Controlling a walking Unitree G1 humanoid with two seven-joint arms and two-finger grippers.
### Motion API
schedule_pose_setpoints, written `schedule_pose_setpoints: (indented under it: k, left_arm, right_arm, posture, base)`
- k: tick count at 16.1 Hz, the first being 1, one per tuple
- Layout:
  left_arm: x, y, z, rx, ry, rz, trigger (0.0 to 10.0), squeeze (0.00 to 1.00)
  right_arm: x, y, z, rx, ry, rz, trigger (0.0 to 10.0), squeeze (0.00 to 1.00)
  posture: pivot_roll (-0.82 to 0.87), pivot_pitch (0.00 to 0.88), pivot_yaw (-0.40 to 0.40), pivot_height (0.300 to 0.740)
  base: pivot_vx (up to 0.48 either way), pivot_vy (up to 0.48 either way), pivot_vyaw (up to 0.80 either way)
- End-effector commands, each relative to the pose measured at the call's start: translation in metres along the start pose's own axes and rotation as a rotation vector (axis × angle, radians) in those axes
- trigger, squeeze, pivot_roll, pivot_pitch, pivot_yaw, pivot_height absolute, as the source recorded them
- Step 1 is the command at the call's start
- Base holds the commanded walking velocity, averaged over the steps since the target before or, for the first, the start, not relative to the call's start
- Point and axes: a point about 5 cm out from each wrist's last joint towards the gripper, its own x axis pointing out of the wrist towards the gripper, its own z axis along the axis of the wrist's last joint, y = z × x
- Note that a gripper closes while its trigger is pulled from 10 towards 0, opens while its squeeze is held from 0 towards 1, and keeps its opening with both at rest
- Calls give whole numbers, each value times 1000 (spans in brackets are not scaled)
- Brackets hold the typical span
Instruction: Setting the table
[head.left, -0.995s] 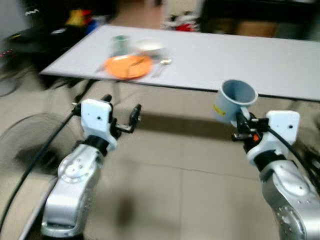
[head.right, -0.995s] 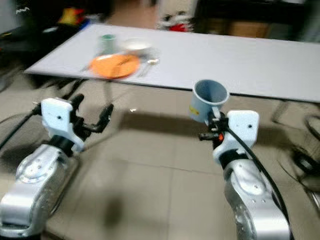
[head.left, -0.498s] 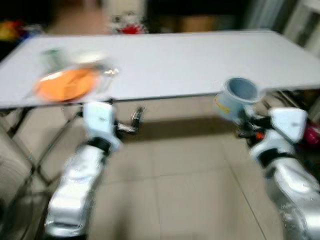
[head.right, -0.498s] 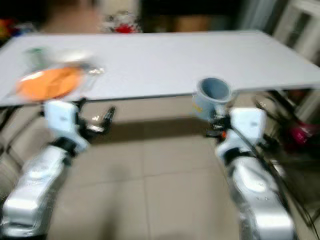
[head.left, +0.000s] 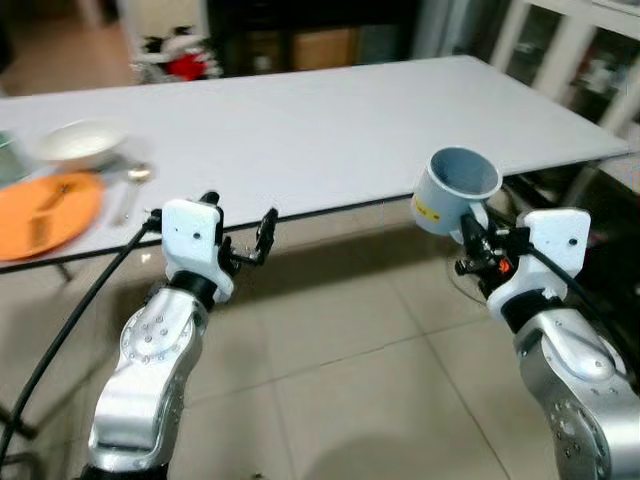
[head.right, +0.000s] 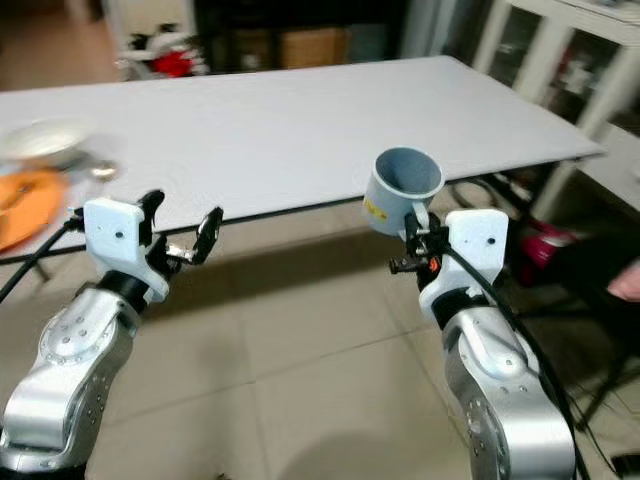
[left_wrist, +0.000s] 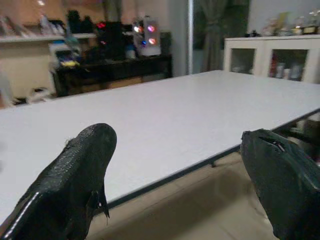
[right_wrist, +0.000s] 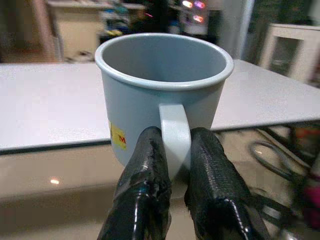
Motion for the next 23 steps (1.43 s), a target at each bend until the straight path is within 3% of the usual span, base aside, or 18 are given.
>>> schedule_pose_setpoints:
  k: [1, 7, 11, 18, 19, 23]
  left_arm:
    - [-1, 4, 5, 25, -16, 13, 10000, 0]
    - [-1, 6, 5, 28, -21, 18, 10000, 0]
    - [-1, 7, 6, 31, -22, 19, 10000, 0]
    - [-2, 8, 7, 35, -24, 19, 10000, 0]
    - [-3, 8, 6, 35, -23, 23, 10000, 0]
    - [-4, 9, 6, 39, -25, 32, 10000, 0]
  right_arm:
    - [1, 2, 7, 2, -35, 14, 10000, 0]
    - [3, 2, 7, -62, -28, 30, 10000, 0]
    - [4, 4, 6, 13, -33, 31, 10000, 0]
    - [6, 8, 6, 32, -26, 72, 10000, 0]
    - [8, 10, 6, -7, -18, 94, 10000, 0]
    - [10, 11, 5, -2, -23, 118, 10000, 0]
  posture:
    - [57, 0, 10, 740]
    - [62, 0, 8, 740]
    - [67, 0, 10, 740]
    - [76, 0, 1, 740]
    - [79, 0, -6, 740]
    - [92, 0, -14, 740]
  base:
    - [341, 0, 0]
    - [378, 0, 133]
    - [401, 0, 0]
    - [402, 0, 0]
    - [401, 0, 0]
    - [400, 0, 600]
